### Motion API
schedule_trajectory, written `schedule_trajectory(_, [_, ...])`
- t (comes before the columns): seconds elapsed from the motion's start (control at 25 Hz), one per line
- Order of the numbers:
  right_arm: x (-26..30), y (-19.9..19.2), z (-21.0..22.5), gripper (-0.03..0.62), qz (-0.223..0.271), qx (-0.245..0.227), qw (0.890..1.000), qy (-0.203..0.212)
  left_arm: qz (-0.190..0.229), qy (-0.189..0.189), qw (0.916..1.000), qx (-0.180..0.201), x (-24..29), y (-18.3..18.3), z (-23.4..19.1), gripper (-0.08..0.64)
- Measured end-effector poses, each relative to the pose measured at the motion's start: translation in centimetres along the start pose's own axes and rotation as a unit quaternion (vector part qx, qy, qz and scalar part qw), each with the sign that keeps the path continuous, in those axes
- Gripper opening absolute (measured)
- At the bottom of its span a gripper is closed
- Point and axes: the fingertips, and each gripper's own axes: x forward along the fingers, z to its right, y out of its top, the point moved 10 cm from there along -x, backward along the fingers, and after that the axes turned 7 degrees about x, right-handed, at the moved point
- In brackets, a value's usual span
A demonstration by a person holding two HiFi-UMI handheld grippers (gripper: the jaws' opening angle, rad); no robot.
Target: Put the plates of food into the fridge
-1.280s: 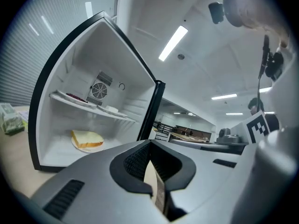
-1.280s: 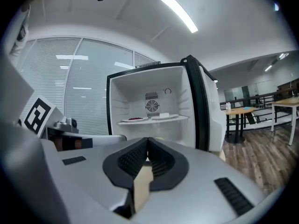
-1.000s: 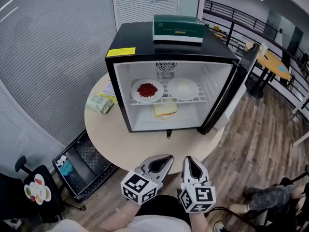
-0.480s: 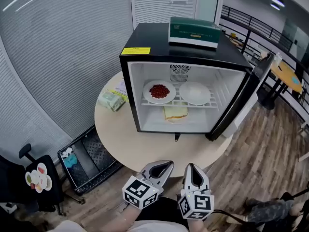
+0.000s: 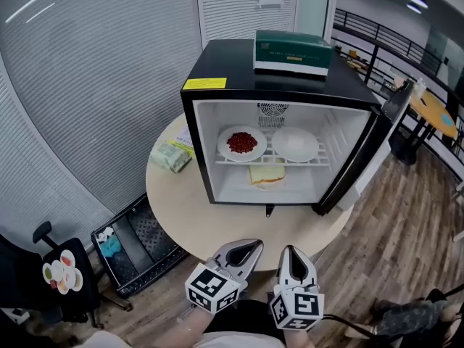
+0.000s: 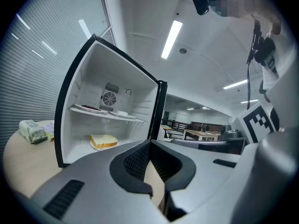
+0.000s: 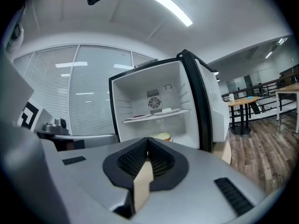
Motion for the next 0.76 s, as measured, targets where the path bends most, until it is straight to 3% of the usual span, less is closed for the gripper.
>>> schedule_trajectory(0.76, [0.2,0.3,1.3,0.009,0.004,0.004,1.000,-0.018,-0.006,0.004,0.9999,-0.013,0.8,-0.4,-0.5,0.005])
